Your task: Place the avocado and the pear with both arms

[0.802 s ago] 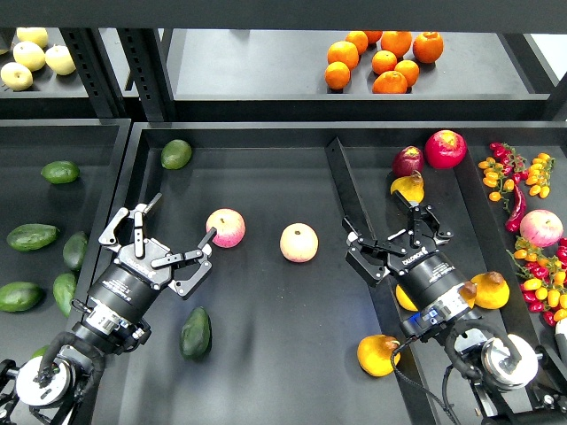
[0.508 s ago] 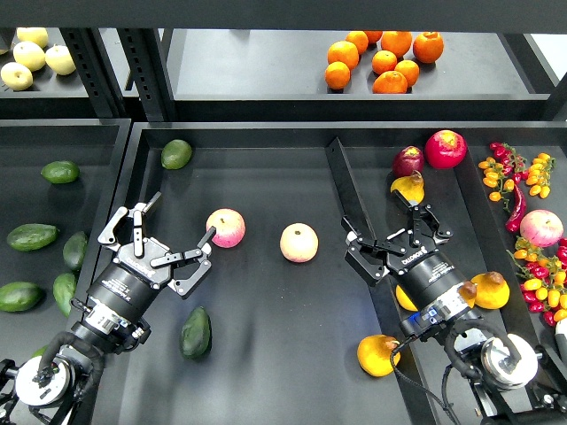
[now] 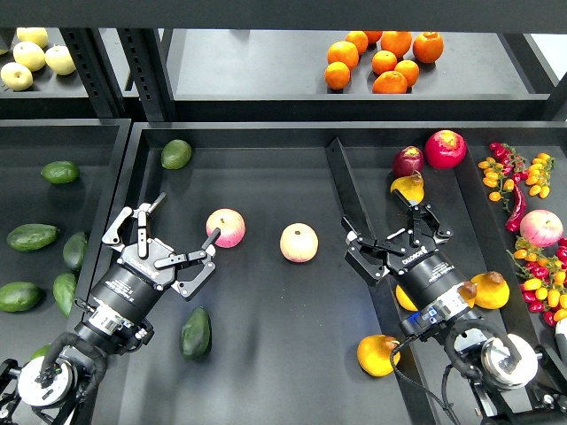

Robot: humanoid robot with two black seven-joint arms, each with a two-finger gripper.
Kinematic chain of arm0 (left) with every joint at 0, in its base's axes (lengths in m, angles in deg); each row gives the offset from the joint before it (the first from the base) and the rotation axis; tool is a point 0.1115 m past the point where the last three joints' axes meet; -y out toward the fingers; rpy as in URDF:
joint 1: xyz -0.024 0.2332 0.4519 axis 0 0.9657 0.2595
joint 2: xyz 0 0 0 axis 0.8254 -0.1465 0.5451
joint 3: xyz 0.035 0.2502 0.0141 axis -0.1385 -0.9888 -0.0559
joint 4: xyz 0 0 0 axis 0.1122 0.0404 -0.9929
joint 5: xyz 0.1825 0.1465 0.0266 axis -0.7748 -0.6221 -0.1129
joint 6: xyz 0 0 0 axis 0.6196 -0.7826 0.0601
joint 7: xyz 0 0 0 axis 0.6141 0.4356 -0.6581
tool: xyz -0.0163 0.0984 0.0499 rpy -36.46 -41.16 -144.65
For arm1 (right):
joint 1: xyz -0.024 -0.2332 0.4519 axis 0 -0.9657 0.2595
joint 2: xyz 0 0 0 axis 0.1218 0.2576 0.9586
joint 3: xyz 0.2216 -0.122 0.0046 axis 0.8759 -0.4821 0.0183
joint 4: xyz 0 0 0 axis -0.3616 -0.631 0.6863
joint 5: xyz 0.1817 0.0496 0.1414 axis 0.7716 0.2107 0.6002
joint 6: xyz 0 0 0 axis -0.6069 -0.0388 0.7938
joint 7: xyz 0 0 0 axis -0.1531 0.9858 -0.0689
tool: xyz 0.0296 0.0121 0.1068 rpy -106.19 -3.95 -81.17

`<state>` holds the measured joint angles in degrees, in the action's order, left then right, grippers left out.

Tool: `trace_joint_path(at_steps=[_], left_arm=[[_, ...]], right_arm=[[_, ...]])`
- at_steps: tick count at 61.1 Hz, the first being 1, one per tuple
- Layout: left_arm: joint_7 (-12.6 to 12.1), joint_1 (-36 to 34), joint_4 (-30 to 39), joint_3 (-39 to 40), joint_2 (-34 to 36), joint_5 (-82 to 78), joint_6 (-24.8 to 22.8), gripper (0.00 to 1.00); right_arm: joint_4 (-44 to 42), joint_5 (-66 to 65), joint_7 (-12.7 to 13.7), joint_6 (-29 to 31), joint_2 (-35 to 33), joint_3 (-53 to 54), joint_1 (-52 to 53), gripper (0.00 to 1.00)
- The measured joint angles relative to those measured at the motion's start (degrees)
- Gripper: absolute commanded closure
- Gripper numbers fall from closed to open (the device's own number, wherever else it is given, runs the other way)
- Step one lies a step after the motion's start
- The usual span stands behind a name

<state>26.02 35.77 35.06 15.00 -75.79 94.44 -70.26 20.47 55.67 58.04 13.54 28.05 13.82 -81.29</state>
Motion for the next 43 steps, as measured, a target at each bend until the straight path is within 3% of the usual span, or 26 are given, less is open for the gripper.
trace_joint_path(at_steps=[43], left_arm=[[-0.29, -1.17, -0.38, -0.44, 0.00, -0.24, 0.00, 0.01]], right_arm=[[0.66, 0.03, 0.02, 0.11, 0.00, 0.21, -0.48, 0.00]])
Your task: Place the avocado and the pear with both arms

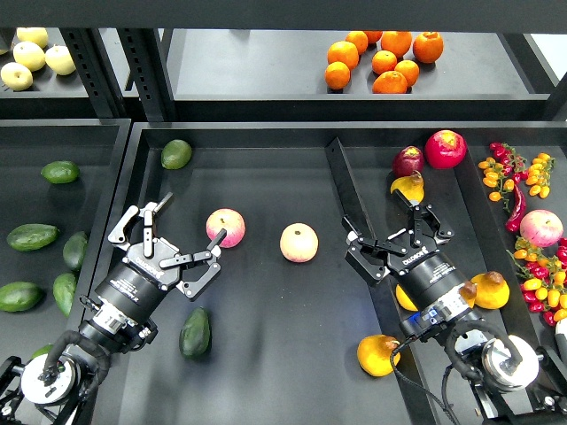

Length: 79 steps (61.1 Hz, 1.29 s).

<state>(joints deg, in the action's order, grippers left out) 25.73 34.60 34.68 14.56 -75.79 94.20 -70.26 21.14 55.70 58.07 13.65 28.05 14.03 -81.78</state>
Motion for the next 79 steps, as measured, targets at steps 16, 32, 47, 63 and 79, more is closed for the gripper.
trace_joint_path(at_steps=[16, 32, 47, 63, 79], left_arm=[[0.01, -0.31, -0.21, -0.13, 0.00, -0.43, 0.00, 0.01], [0.00, -0.25, -1.18, -0.42, 0.00, -0.70, 0.00, 0.01], [-0.48, -0.40, -0.87, -0.74, 0.00, -0.71, 0.00, 0.01], [-3.92, -5.56, -2.68, -4.50, 1.94, -5.56, 0.00, 0.01], [-4.12, -17.49, -4.57, -17.92, 15.20, -7.81, 0.00, 0.01]], right_arm=[[0.00, -0.13, 0.02, -0.17, 0.00, 0.12, 0.62, 0.00], [-0.15, -0.13, 0.09, -0.26, 0.00, -0.22, 0.68, 0.00], [-0.02, -0.12, 0.09, -0.12, 0.00, -0.15, 0.29, 0.00], [0.02, -0.84, 0.09, -0.36, -0.01, 0.39, 0.42, 0.00], [0.01, -0.89, 0.09, -0.72, 0.00, 0.63, 0.79, 0.00]])
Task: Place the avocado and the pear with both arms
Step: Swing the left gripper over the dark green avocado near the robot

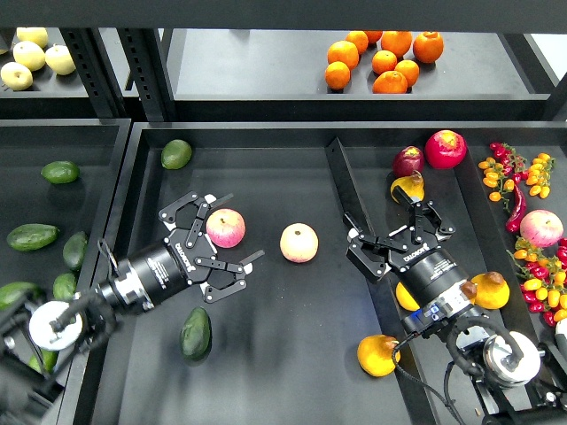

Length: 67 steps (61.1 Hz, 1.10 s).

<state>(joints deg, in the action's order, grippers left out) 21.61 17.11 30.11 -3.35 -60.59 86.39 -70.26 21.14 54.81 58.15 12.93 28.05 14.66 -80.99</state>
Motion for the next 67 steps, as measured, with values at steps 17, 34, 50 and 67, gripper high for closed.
trace_joint_path(at_steps=[17, 34, 50, 67], left_arm=[[-0.63, -13.24, -0.54, -15.29, 12.66, -2.61, 0.00, 0.01], [-0.66, -24.28, -0.77, -28.55, 20.56, -4.96, 0.00, 0.01], [-0.66, -36.49, -1.34, -44.85, 21.79, -12.27, 0.00, 0.01], [-0.66, -49.99, -3.08, -64.01, 18.79, -13.50, 0.00, 0.01]], right_arm=[[-0.09, -0.01, 0.00, -0.04, 0.00, 0.77, 0.56, 0.00], [-0.09, -0.01, -0.01, 0.11, 0.00, 1.00, 0.79, 0.00], [-0.15, -0.01, 0.26, 0.58, 0.00, 1.02, 1.43, 0.00], [-0.26, -0.01, 0.26, 0.07, 0.00, 1.02, 2.65, 0.00]])
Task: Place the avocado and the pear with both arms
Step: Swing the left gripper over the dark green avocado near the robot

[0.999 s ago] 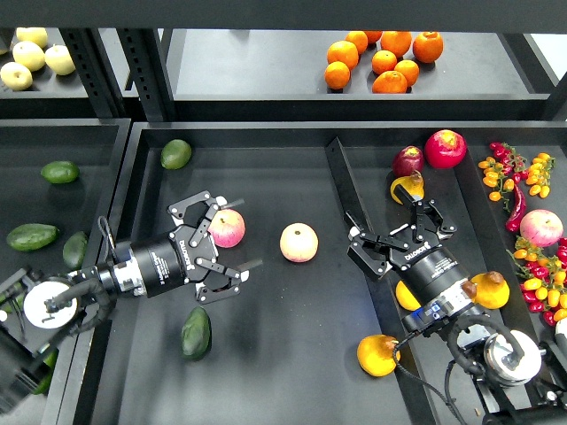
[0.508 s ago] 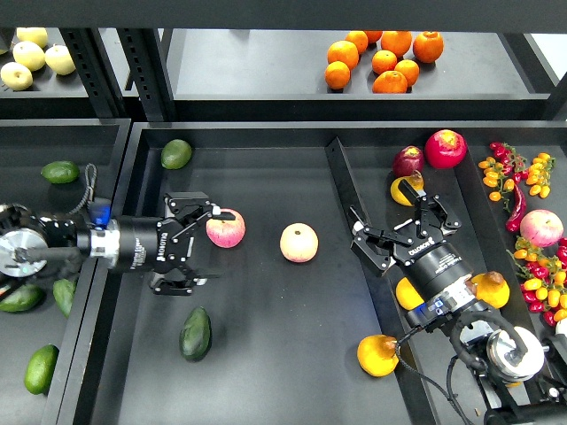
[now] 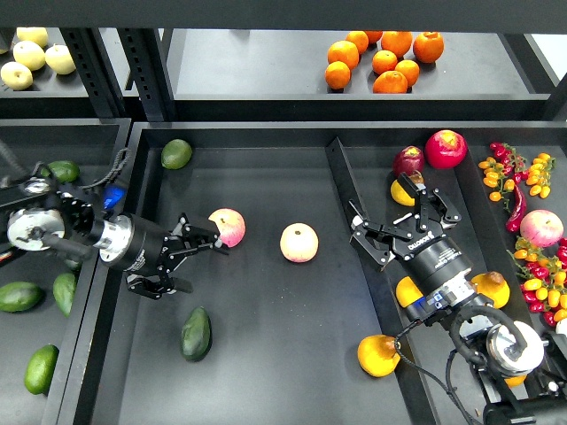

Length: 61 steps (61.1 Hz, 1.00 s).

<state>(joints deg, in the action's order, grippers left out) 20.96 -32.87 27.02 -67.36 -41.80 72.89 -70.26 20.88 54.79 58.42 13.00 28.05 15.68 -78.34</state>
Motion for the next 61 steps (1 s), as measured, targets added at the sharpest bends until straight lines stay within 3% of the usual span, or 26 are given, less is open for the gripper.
trace_joint_path(at_steps=[22, 61], left_arm=[[0.01, -8.42, -4.70, -18.82, -9.87, -0.63, -0.01, 0.01], [0.01, -9.39, -15.00, -27.43, -17.50, -10.80, 0.00, 0.01]], right_arm=[[-0.18, -0.05, -0.27, -1.61, 0.00, 0.08, 1.90, 0.00], [-0.26, 0.01, -0.28, -2.19, 0.00, 0.08, 3.29, 0.00]])
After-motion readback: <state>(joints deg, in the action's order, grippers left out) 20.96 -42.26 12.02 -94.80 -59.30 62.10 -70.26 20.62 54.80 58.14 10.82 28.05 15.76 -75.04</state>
